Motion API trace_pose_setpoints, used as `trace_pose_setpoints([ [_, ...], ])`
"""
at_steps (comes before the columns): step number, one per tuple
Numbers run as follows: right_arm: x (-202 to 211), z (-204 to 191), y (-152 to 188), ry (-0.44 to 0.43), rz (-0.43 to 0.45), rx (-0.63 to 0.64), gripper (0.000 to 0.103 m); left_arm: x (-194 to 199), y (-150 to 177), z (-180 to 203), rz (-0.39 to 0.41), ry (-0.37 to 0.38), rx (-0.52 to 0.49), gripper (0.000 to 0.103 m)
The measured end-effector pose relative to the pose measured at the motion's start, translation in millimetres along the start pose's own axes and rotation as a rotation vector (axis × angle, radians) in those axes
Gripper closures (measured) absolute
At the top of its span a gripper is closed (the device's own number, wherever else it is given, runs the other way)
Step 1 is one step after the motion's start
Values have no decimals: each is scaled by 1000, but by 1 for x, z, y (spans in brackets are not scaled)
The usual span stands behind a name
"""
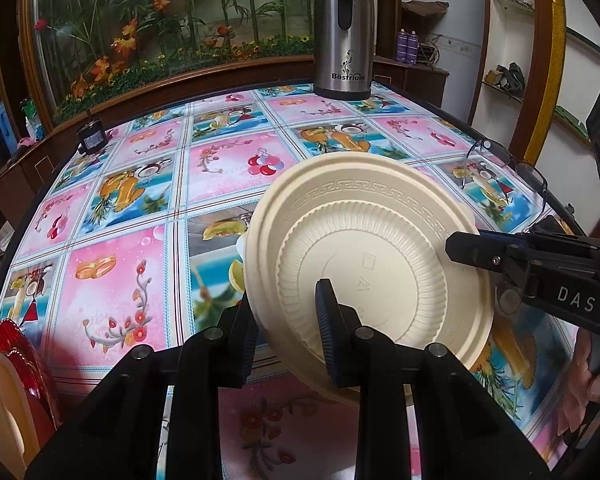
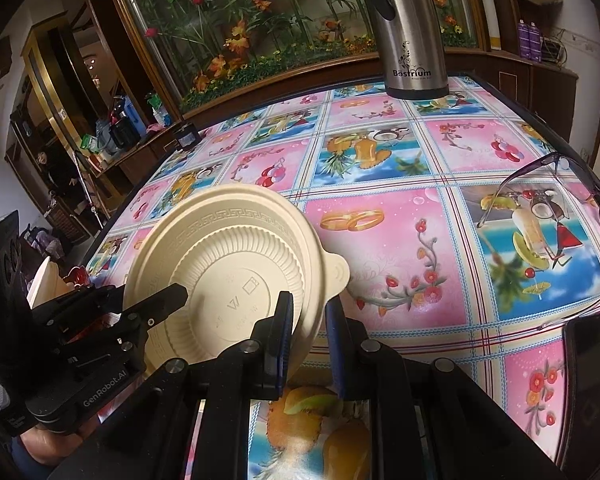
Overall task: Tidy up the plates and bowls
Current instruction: 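Lift the beige plate with the left gripper, then raise the beige plate with the left gripper while the right gripper holds the beige tabbed bowl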
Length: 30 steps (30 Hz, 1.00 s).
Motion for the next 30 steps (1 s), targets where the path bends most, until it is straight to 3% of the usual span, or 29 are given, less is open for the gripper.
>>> trace_pose_setpoints([
  [18,2,4,-2,1,13,-7,86,-1,-1,3,18,-5,8,79],
  [30,2,-1,1,-18,10,13,86,13,5,4,28,-55,16,78],
])
Point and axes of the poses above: each gripper's, at about its wrist camera, not at the fingertips, and x roughly against the way its jaws point, z to its right, y to its underside, the point moved 9 cm from there along -x, roughly the way its jaws point, and after that the axes turned 1 degree about -x, right-handed, at the moved point
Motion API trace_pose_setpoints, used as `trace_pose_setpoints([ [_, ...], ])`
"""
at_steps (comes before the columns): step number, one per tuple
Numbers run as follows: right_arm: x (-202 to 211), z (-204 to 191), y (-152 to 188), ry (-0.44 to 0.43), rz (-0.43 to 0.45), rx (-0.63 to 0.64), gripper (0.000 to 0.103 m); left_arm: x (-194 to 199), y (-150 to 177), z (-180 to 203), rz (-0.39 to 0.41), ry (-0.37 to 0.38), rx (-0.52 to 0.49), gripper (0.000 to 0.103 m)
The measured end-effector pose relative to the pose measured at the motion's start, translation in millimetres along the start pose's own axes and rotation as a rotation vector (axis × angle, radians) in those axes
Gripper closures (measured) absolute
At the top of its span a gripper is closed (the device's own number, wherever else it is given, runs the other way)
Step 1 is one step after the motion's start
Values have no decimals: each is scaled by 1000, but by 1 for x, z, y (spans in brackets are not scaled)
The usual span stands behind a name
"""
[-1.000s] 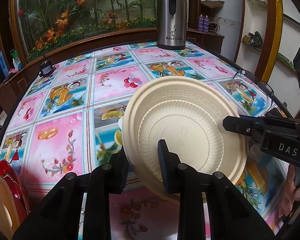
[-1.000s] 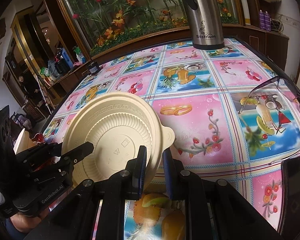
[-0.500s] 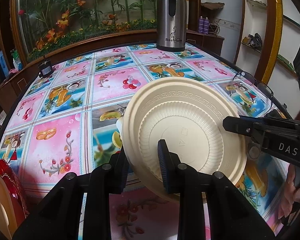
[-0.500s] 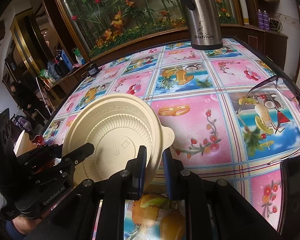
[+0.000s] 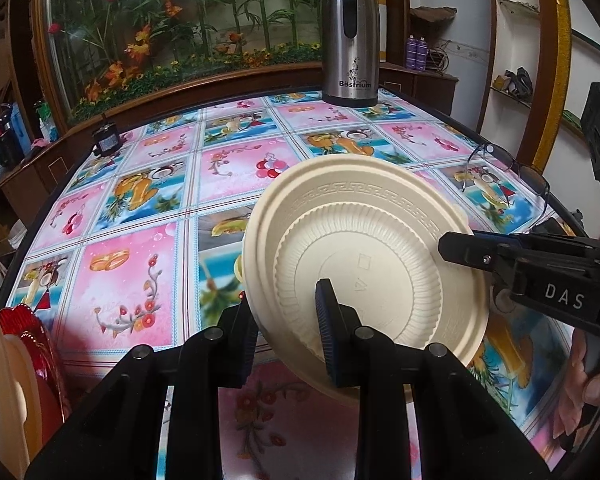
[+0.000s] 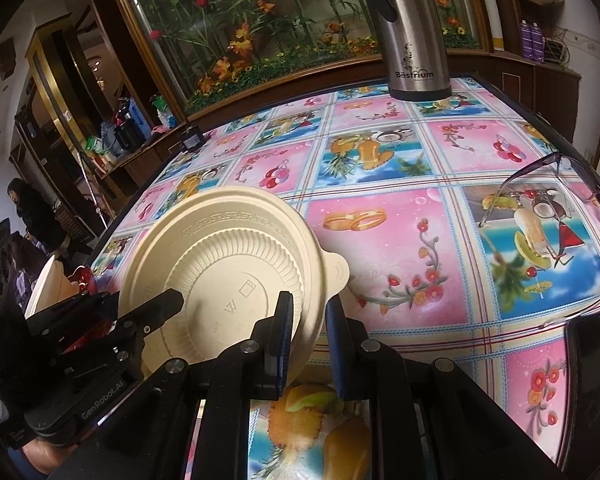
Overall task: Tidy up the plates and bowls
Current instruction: 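Raise the beige plate with the left gripper while the right gripper holds the beige tabbed bowl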
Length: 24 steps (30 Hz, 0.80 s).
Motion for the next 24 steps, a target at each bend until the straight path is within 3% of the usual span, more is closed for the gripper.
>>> trace_pose_setpoints([
  [14,0,-3,-2,1,15,5,86,-2,-2,-5,5,32,41,79],
  [24,24,-35,3,-41,47,6,86,44,-1,-24,51,-7,63,78],
])
Point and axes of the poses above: each gripper's, at about its wrist camera, not at the fingertips, and x roughly against the way its jaws point, z to its right, y to its underside, the point moved 9 cm from there along -x, roughly the way its jaws point, and after that the axes turned 1 degree about -x, right-handed, at the moved point
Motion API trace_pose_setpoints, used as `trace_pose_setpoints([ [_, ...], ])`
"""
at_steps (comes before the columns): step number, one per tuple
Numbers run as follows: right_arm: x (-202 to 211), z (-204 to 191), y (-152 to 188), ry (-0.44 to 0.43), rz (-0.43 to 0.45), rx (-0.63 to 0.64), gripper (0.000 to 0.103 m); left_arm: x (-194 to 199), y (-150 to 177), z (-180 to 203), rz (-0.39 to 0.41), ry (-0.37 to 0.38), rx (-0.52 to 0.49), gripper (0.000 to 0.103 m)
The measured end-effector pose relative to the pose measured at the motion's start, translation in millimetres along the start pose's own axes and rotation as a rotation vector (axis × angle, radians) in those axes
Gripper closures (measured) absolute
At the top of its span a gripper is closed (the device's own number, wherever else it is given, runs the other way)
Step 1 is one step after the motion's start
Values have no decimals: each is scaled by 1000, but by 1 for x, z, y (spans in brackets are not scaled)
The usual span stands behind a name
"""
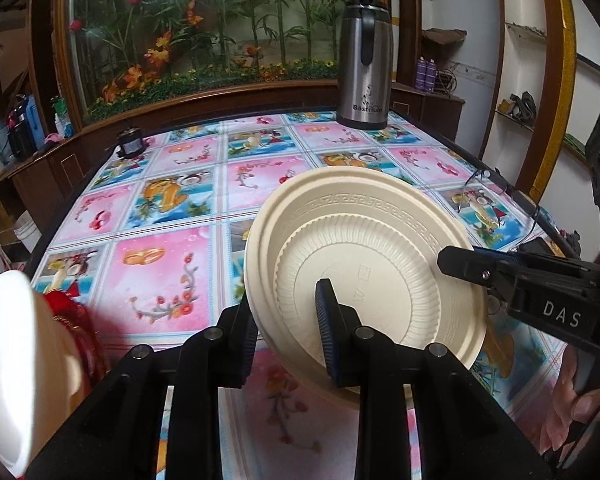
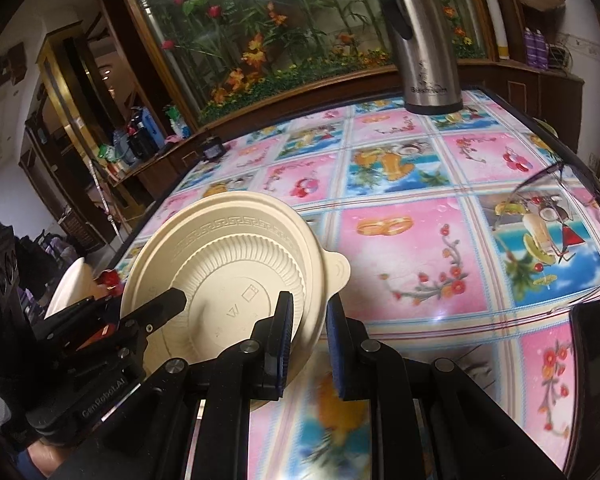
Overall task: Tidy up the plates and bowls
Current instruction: 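Raise the beige plate with the left gripper while the right gripper holds the beige tabbed bowl, then carry the beige plate and beige bowl over the red plate stack with both grippers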
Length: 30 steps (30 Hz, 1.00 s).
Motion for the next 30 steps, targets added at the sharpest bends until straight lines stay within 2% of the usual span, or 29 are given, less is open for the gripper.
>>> trace_pose_setpoints([
  [10,24,-57,-8,-55,29,82,86,45,-5,-37,71,-25,72,78],
  [18,27,-95,-11,-91,18,133,85,72,-8,-65,123,-53,119,78],
  [30,26,-150,-24,-179,-20,179,85,100,-2,-114,146,-96,198,78],
])
Point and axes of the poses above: each gripper's, at about its wrist camera, not at the fingertips, and x roughly against the way its jaws point, z to its right, y to its underside, the point moved 9 cm from there along -x, roughly the way its jaws point, and after that the axes turned 1 degree about -x, right-handed, at the moved point
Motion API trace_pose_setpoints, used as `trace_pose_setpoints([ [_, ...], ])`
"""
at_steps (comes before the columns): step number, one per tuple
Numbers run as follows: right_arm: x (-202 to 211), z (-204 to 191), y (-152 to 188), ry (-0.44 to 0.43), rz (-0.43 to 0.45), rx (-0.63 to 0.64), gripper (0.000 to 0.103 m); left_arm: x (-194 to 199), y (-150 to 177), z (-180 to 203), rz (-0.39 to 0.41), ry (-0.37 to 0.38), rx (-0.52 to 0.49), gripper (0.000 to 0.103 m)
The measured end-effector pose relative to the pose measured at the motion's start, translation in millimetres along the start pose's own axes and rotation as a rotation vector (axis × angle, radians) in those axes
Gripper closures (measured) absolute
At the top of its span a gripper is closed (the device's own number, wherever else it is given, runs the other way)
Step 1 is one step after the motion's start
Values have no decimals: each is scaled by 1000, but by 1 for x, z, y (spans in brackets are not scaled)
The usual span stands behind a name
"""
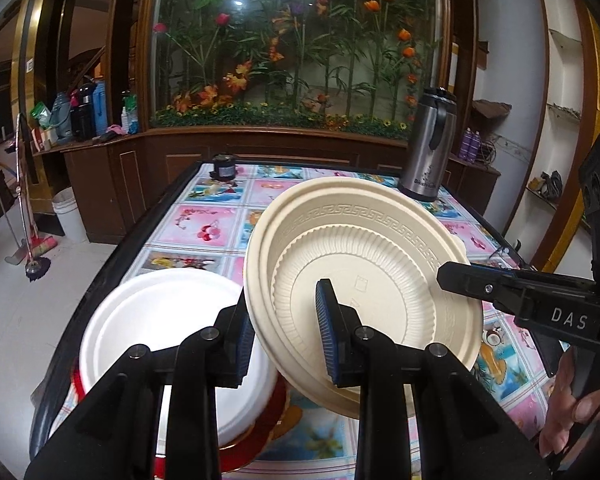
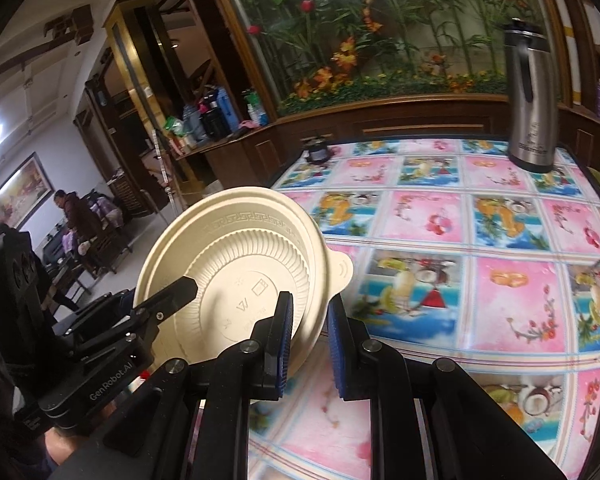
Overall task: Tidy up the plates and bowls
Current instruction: 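Carry the beige plate and beige bowl over the red plate stack with both grippers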
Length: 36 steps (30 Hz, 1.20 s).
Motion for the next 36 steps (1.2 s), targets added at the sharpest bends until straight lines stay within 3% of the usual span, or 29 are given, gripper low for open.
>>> trace_pose_setpoints([
  [8,-20,-58,-12,-82,-42,58,86,17,2,-52,10,-71,73,78],
  [20,-73,-105,14,-138,-169,98,86,16,28,-104,-31,-158,148,78],
  [26,-86,-113,27,-105,-194,140,86,8,38,-115,-54,-170,169,78],
  [36,-93,-123,32,-4,-154,255,85,1,48,-120,-67,-175,172,78],
])
Point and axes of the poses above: each gripper's, at about its wrist camera, not at the fingertips, and x roughly against the way its jaws point, z to its right, y to its underside, the point moved 9 cm from there along -x, roughly the way its jaws point, and after that the axes turned 1 degree about -x, right-handed, at the moved point
